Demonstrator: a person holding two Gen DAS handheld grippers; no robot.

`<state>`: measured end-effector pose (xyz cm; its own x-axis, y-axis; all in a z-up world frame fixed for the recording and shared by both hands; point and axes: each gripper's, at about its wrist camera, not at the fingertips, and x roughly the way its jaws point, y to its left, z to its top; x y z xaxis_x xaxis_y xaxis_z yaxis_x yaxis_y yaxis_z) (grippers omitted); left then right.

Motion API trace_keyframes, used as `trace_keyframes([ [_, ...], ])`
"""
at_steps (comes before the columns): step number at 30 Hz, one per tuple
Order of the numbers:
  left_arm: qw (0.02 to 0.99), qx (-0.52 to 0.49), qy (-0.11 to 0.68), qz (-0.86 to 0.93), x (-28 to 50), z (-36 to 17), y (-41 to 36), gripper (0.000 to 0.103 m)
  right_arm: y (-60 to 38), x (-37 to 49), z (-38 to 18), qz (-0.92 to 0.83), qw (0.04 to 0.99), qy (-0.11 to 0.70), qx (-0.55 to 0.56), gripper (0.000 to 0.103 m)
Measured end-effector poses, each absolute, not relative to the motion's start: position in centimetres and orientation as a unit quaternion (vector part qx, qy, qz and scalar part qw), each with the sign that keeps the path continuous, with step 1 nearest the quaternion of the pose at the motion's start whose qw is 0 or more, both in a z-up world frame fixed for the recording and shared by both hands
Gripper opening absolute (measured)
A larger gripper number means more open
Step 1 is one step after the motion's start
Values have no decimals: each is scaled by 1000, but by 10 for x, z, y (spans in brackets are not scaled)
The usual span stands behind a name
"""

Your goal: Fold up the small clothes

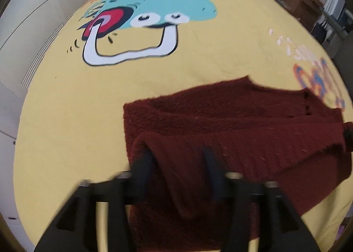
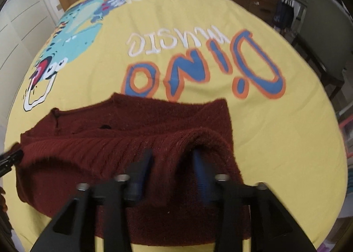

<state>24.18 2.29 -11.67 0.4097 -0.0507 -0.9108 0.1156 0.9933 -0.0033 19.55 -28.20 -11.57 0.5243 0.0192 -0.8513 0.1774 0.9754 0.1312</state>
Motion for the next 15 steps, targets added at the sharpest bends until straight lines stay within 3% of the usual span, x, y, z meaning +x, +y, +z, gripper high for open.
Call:
trace_keyframes([
  [1,848,36,528,-40,239,-109,23,92,-278,192,-108,-40,873,477,95,67],
  [2,854,35,517,-41,236,-103,23,93,-275,191,-104,-38,876,473,89,68],
  [4,863,19,502,-52,231,-90,24,93,-266,187,-93,-33,882,464,75,83],
  [8,869,-3,489,-73,222,-73,19,102,-241,179,-76,-10,892,449,61,85],
  [11,872,-9,479,-103,212,-64,9,102,-219,171,-76,10,896,440,47,101],
  [15,878,10,462,-121,198,-62,-16,102,-184,160,-94,29,900,434,3,103],
])
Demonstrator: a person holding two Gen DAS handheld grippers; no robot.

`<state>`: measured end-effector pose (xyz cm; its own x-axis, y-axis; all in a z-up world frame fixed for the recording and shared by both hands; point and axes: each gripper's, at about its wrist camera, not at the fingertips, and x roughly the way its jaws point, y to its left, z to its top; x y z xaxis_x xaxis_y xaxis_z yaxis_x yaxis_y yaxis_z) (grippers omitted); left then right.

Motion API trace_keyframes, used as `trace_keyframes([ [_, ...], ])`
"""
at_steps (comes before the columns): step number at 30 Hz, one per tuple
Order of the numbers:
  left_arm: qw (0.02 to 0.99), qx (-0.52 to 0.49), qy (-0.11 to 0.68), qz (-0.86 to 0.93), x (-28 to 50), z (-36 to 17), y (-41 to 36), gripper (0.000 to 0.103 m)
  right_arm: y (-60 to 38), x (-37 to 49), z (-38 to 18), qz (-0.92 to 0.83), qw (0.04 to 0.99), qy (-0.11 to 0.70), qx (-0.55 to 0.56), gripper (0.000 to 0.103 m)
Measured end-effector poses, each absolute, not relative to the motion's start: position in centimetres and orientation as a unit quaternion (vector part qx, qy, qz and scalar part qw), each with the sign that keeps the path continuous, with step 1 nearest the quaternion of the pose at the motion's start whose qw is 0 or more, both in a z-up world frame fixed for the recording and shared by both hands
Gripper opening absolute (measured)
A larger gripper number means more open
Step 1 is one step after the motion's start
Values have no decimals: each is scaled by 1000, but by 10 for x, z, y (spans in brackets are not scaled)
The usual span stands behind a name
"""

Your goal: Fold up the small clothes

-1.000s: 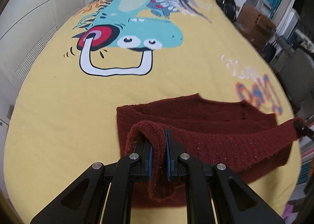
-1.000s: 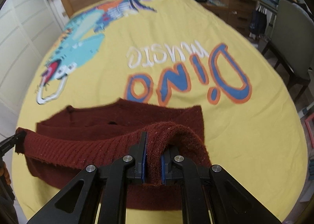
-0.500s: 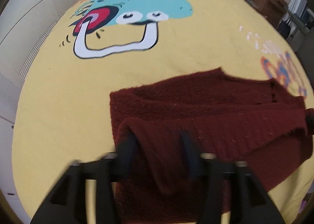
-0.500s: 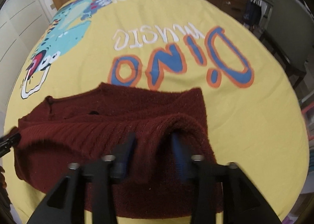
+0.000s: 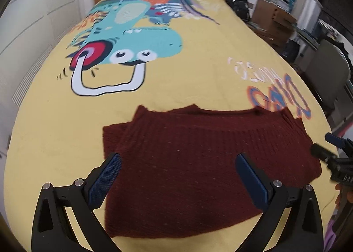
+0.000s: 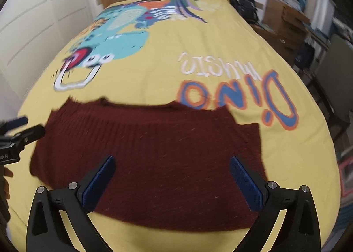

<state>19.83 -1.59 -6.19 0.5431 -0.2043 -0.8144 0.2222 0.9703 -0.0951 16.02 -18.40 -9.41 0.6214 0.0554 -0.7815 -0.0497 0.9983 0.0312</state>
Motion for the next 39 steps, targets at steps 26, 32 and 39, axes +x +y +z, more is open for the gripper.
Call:
trace_keyframes([
  [26,846,52,521,-100,172,-170,8,102,-248,134,-194,-18,879,475,48,103],
  [32,843,42,527,-96,174,-176,9,102,-247,135,-202,-13,879,474,61,103],
  [39,837,46,535,-101,176,-173,5,102,-238,135,-190,-21,876,479,48,103],
])
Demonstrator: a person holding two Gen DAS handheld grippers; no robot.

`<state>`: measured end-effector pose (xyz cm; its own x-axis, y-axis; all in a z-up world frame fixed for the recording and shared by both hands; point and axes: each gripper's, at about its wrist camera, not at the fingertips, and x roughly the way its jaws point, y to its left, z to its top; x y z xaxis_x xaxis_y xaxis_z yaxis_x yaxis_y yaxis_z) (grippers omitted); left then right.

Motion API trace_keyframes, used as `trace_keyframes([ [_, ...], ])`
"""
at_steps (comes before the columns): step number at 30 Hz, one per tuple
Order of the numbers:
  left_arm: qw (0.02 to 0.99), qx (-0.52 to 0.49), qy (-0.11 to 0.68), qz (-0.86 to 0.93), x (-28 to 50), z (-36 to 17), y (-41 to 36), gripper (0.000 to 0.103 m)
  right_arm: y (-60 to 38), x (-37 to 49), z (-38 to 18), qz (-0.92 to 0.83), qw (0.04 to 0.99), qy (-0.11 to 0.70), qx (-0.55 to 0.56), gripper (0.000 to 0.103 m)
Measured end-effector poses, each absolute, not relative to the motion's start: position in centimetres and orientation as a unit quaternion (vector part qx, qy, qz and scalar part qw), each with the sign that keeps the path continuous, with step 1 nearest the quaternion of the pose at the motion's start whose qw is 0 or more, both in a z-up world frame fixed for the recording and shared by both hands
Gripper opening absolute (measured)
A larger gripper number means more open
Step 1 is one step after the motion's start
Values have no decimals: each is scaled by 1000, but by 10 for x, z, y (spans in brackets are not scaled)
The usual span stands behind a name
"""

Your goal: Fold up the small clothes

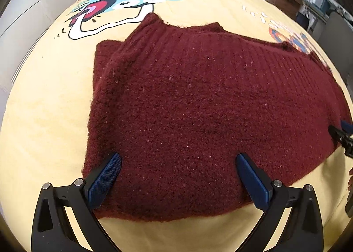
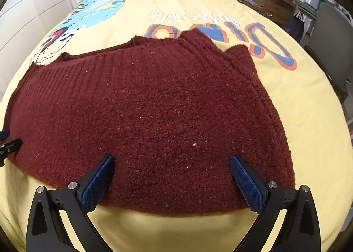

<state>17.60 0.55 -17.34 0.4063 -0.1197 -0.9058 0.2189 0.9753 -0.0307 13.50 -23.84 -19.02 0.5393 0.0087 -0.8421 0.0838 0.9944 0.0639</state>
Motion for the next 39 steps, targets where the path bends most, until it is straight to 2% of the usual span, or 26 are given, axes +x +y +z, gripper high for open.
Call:
trace_keyframes([
  [6,814,42,565,-129,180,-152,10,102,-234,122,-161,-14,875,483,35,103],
  [13,829,17,552,-87,188,-122,57,102,-235,101,-142,-22,880,473,20,103],
  [18,812,-40,577,-82,200,-139,88,102,-238,90,-147,-24,876,482,24,103],
  [26,781,-89,609,-108,217,-188,90,102,-244,84,-162,-38,864,502,25,103],
  [30,787,-99,599,-109,215,-188,92,101,-249,82,-165,-41,863,503,34,103],
  [32,784,-102,600,-121,212,-184,91,86,-251,81,-165,-42,863,501,40,103],
  [34,778,-115,601,-142,210,-178,87,46,-253,79,-164,-43,864,500,47,103],
  [37,776,-106,603,-153,203,-168,74,26,-256,76,-159,-41,866,495,52,103],
  [39,780,-91,600,-151,201,-160,68,22,-260,73,-155,-40,868,492,56,103],
])
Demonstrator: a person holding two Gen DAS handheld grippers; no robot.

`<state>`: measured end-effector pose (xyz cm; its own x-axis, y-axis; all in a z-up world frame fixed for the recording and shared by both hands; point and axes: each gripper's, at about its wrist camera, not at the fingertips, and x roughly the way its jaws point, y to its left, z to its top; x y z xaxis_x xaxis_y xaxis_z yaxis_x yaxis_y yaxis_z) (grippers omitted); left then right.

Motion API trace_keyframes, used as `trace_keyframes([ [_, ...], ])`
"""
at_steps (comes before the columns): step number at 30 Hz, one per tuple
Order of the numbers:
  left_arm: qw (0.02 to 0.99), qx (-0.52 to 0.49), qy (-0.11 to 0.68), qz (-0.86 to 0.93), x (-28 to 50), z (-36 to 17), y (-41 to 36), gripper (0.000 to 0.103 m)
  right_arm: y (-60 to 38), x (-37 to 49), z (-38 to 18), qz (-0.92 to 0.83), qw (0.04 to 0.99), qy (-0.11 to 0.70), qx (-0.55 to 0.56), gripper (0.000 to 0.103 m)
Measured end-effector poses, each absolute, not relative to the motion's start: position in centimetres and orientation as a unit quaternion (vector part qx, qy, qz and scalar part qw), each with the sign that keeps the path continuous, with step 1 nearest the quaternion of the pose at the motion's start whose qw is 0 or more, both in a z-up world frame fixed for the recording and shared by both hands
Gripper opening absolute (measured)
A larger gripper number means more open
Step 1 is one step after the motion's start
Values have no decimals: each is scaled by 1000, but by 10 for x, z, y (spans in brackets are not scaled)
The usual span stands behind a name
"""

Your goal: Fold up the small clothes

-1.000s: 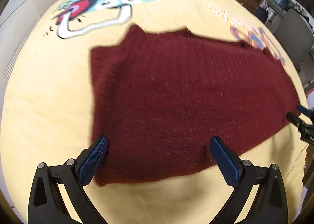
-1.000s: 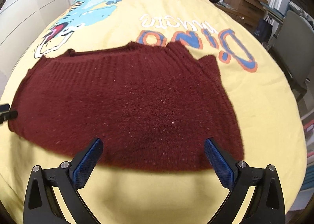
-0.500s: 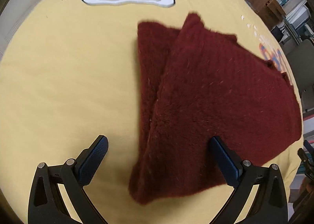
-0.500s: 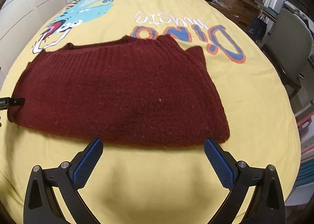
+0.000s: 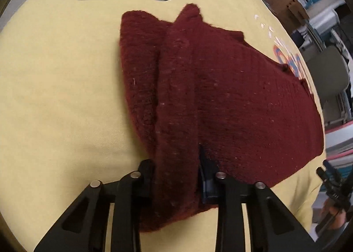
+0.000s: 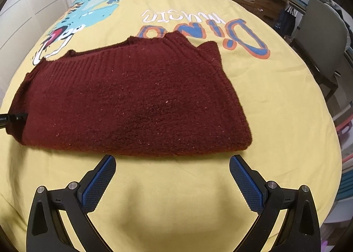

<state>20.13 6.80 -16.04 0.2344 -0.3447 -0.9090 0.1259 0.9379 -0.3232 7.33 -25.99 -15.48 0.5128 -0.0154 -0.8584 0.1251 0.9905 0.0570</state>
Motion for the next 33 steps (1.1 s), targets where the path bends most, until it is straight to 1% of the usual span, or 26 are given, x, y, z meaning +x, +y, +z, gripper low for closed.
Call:
trace_keyframes([
  [6,790,-103,584,-156,198,-126,62,20,-280,66,-140,-46,876,474,81,103],
  [10,801,-110,562,-172,196,-85,42,19,-298,60,-131,-50,882,458,96,103],
  [15,810,-84,545,-199,202,-45,-22,19,-323,55,-119,-57,888,443,106,103],
  [22,813,-49,529,-239,213,-21,-146,18,-372,42,-106,-89,893,424,121,103],
  [25,810,-29,528,-252,217,-31,-189,18,-389,37,-110,-101,888,429,128,103],
  [29,793,4,547,-268,213,-60,-252,18,-403,31,-125,-112,875,451,134,103],
  [33,784,37,564,-256,203,-94,-284,18,-410,27,-141,-116,862,469,154,103],
])
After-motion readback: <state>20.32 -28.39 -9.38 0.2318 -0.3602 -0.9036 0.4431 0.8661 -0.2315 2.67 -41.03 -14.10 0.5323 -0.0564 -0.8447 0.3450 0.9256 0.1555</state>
